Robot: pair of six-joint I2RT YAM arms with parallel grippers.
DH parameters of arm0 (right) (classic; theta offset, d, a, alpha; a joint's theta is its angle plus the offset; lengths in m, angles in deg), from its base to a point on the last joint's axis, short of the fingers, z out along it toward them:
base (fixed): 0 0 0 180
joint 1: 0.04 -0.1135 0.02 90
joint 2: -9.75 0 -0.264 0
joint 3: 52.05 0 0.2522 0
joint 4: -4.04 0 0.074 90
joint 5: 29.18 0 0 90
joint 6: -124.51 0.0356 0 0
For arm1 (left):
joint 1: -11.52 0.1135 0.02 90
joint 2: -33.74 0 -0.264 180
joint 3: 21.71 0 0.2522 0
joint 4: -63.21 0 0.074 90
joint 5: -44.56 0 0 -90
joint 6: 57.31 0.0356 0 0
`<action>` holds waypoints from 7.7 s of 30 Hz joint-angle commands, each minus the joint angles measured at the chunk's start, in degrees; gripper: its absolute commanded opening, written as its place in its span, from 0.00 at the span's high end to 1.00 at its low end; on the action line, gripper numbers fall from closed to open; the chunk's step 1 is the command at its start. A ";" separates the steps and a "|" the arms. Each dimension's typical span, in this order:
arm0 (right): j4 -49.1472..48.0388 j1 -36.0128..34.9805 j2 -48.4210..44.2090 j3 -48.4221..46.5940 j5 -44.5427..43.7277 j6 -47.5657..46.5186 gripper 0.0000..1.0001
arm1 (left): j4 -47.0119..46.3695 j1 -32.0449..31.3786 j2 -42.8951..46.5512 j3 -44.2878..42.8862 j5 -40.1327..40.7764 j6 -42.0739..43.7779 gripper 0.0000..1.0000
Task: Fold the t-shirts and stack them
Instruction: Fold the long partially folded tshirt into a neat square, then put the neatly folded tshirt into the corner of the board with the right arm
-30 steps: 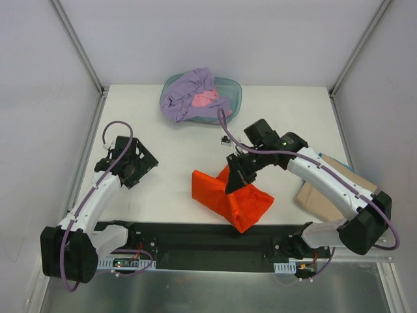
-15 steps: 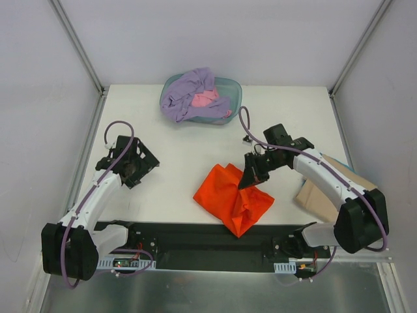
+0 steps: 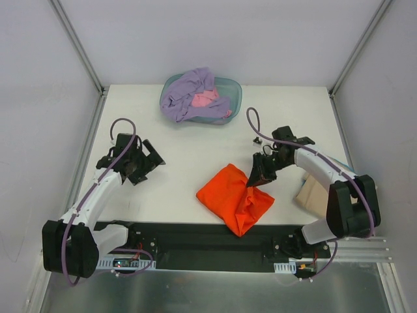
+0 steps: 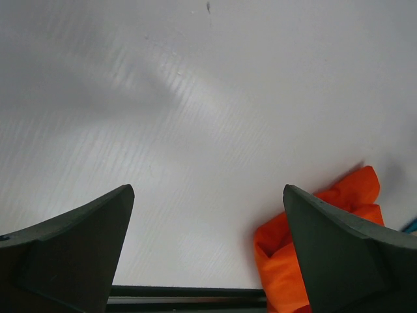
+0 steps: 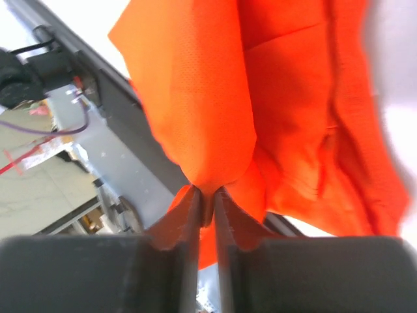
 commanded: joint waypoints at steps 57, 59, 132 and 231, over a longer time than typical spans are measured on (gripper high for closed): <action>-5.42 -12.62 3.23 -10.84 -41.45 2.27 0.03 | -16.24 -30.44 -21.24 -4.78 -9.32 -4.23 0.01; -3.05 -15.87 -0.47 -11.38 -46.90 2.08 0.03 | -15.88 -30.44 -20.88 -5.57 -8.17 -3.53 0.01; -7.63 -10.17 3.92 3.22 -48.05 20.18 0.99 | -14.12 -28.25 -35.39 -16.39 -8.34 4.91 0.32; 34.23 33.42 5.66 -14.54 -97.12 16.94 0.93 | -15.79 -13.57 -18.16 -4.17 -10.71 11.15 0.01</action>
